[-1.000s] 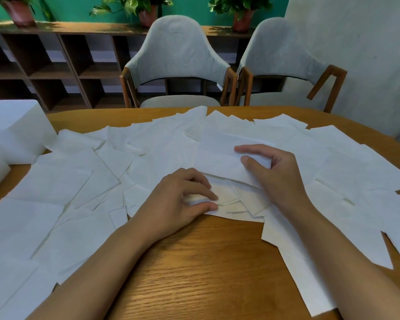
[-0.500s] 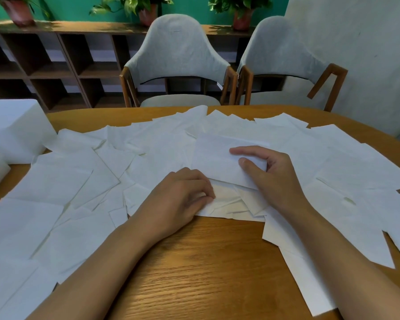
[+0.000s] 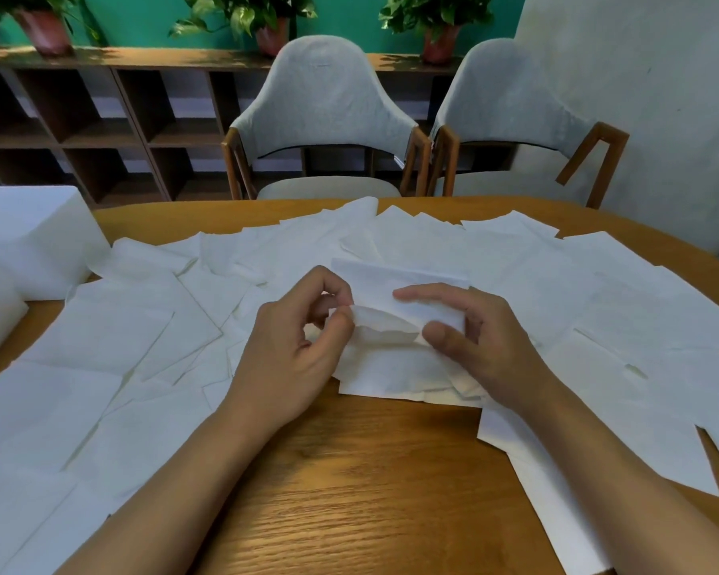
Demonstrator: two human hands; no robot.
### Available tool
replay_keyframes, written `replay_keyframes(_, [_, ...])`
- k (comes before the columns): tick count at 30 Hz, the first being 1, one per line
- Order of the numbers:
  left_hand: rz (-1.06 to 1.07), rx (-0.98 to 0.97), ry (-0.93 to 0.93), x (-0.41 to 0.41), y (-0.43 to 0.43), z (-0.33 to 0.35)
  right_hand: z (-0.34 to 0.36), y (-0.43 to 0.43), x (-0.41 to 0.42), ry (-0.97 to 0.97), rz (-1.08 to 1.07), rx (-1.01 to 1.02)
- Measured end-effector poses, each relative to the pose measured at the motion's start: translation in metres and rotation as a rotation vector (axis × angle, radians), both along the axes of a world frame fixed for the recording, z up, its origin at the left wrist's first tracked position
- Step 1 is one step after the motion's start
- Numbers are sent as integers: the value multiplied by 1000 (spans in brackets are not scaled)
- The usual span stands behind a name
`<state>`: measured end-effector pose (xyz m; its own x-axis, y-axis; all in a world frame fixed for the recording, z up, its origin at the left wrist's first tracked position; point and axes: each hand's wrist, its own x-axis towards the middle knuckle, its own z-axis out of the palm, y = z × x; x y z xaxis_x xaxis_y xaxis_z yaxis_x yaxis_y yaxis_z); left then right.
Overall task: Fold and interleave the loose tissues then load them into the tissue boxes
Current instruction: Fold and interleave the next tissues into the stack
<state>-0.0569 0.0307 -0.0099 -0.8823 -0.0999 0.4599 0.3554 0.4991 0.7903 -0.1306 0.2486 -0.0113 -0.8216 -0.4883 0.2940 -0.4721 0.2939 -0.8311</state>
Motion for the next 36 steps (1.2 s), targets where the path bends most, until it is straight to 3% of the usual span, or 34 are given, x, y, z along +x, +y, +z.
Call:
replay_keyframes(4, [2, 140, -97, 0, 2, 5, -1, -8, 8, 69, -111, 61])
replay_keyframes(8, [-169, 254, -257, 0, 1, 9, 3, -12, 6, -10, -190, -131])
replay_keyframes(13, [-49, 59, -258, -8, -10, 6, 5, -8, 2, -103, -216, -132])
replay_keyframes(19, [-194, -98, -352, -4, -17, 14, 10, -7, 6, -257, 6, -154])
replay_keyframes(23, [-199, -206, -290, -3, -16, 13, 0, -13, 8, -181, -100, -12])
replay_keyframes(26, [-81, -131, -222, -7, -21, 11, 1, -12, 5, -205, -149, -59])
replay_keyframes(36, [-43, -232, -129, -6, -15, 9, -1, -18, 16, -82, 14, 135])
